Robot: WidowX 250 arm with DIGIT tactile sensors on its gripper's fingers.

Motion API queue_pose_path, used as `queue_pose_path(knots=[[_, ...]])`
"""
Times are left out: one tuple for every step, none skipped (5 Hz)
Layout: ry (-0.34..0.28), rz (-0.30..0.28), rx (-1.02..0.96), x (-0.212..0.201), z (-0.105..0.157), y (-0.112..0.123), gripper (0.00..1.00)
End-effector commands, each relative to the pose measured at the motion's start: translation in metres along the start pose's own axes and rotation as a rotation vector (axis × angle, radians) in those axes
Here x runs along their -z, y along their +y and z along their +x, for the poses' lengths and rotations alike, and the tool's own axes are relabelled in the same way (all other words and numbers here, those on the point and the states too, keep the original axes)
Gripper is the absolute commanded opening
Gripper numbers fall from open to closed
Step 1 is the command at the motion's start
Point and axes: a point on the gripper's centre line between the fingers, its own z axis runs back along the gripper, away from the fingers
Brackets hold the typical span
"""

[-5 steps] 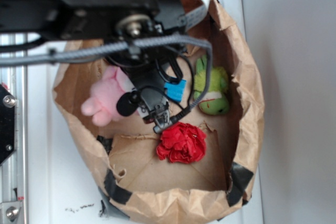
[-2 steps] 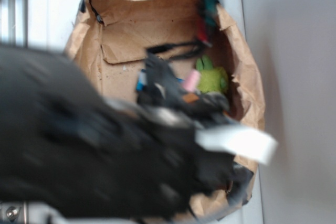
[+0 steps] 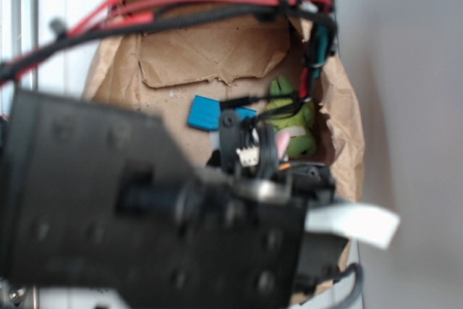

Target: Grab the pink bunny.

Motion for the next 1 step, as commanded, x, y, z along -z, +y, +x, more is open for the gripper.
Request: queue_pose_path(knots=[[-0.165, 0.040, -0.067, -0.0195, 0.0053, 0.0344, 0.41]])
